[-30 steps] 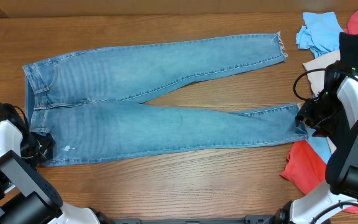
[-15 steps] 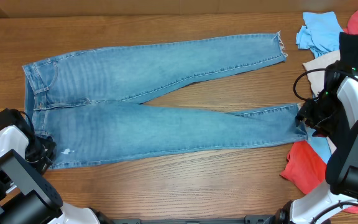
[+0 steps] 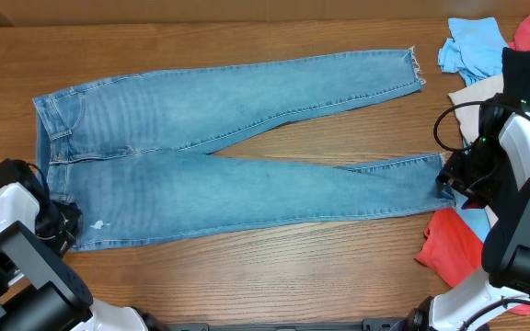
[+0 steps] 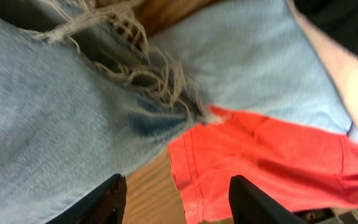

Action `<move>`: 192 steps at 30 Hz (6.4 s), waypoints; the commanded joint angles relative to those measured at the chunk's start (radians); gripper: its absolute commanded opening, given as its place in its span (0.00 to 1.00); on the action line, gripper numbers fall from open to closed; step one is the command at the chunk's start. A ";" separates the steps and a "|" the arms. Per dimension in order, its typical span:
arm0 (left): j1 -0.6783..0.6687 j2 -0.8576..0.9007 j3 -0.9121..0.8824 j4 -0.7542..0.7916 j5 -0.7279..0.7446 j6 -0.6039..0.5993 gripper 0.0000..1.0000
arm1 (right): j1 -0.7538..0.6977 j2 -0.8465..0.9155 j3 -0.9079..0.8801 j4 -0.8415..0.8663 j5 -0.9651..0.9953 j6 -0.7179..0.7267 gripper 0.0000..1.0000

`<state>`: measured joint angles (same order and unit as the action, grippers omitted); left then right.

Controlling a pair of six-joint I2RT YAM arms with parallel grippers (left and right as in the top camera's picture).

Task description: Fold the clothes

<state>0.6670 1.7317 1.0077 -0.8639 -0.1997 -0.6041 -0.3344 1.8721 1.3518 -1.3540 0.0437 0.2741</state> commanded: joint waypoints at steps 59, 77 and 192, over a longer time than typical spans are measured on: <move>-0.006 -0.460 0.242 -0.241 0.097 0.067 0.04 | -0.009 -0.396 0.032 0.139 -0.176 -0.016 0.04; -0.006 -0.704 0.288 -0.394 0.066 0.086 0.04 | -0.103 -0.578 0.158 0.003 -0.158 -0.021 0.04; -0.094 0.001 0.288 0.133 -0.037 0.028 0.10 | 0.374 0.496 0.583 0.760 -0.307 -0.372 0.38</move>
<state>0.5697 1.7245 1.2705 -0.7296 -0.2146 -0.5526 0.0036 2.3276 1.9369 -0.5991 -0.2703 -0.0292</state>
